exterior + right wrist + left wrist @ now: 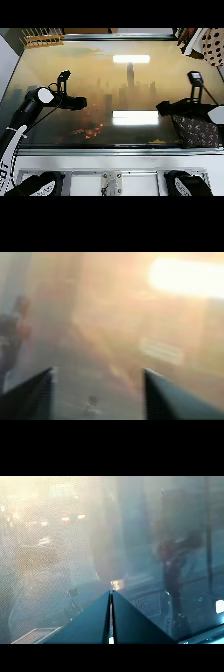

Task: Fold the clothes and pants, and hang the long-sleeved shirts on hangers.

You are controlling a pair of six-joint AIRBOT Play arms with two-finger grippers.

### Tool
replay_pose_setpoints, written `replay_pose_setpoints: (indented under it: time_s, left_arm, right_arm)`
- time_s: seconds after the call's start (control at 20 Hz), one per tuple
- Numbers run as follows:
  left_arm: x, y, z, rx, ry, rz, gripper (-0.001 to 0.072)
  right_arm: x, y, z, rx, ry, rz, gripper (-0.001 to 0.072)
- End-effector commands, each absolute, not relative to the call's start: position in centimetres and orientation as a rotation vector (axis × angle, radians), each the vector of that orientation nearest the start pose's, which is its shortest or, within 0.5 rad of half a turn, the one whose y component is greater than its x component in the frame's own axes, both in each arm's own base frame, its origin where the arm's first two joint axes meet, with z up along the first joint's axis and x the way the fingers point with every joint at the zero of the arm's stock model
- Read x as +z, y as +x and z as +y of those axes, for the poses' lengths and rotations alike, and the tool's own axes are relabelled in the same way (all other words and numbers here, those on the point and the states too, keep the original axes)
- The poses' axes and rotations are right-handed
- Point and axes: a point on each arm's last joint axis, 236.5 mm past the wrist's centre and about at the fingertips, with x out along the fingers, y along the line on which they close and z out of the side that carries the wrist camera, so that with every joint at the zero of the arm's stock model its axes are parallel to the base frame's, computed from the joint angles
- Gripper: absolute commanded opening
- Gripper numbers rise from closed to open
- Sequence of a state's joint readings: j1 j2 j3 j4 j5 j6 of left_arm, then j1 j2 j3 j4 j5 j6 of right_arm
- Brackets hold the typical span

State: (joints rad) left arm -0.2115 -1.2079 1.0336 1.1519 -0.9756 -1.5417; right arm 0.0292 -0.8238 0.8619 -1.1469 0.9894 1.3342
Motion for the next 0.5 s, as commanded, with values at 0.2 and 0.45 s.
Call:
replay_pose_setpoints:
  time_s: [0.2, 0.45]
  left_arm:
    - [2.08, 36.62, -16.03, -0.375, -0.262, 1.168, 0.0011]
    - [2.08, 36.63, -16.03, -0.375, -0.262, 1.167, 0.0011]
  right_arm:
    - [8.15, 32.12, 12.40, 0.450, 0.115, 0.931, 0.0012]
    - [8.14, 32.13, 12.38, 0.450, 0.115, 0.931, 0.0012]
